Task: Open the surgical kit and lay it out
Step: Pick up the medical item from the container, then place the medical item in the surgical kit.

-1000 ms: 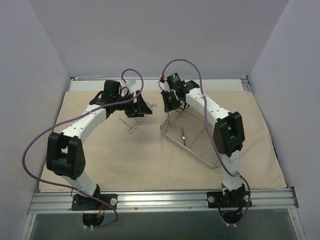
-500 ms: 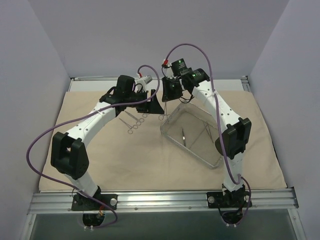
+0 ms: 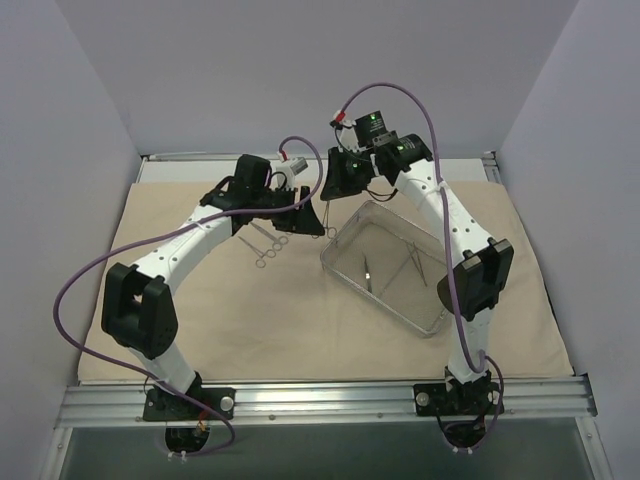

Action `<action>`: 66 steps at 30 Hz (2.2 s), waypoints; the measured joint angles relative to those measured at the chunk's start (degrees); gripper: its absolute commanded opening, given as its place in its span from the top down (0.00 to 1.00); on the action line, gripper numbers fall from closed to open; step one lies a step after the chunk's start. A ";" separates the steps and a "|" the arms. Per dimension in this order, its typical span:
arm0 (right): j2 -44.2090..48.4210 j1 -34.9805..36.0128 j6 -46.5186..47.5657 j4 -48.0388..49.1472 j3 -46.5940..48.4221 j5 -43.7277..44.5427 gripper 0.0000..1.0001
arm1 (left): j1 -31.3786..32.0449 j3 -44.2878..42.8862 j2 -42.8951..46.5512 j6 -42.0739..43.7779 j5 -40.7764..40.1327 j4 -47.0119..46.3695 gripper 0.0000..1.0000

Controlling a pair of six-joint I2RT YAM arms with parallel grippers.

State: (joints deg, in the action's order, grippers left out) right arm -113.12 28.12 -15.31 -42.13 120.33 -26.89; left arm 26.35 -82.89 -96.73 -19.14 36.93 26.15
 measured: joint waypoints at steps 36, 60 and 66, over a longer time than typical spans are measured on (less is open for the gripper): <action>5.22 -11.58 -4.04 -1.36 -14.91 7.32 0.42 | -29.27 42.93 9.75 -30.84 -0.61 -28.48 0.98; 5.49 -11.58 -4.17 -1.36 -16.06 6.95 0.41 | -29.16 46.01 3.04 -31.19 2.12 -30.29 0.75; 5.49 -11.58 -4.13 -1.38 -16.15 6.97 0.41 | -29.18 46.01 2.86 -30.97 1.70 -29.24 0.72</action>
State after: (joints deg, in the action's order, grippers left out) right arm -107.63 16.53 -19.44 -43.51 104.18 -19.92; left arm -2.83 -36.88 -93.86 -50.11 38.63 -3.09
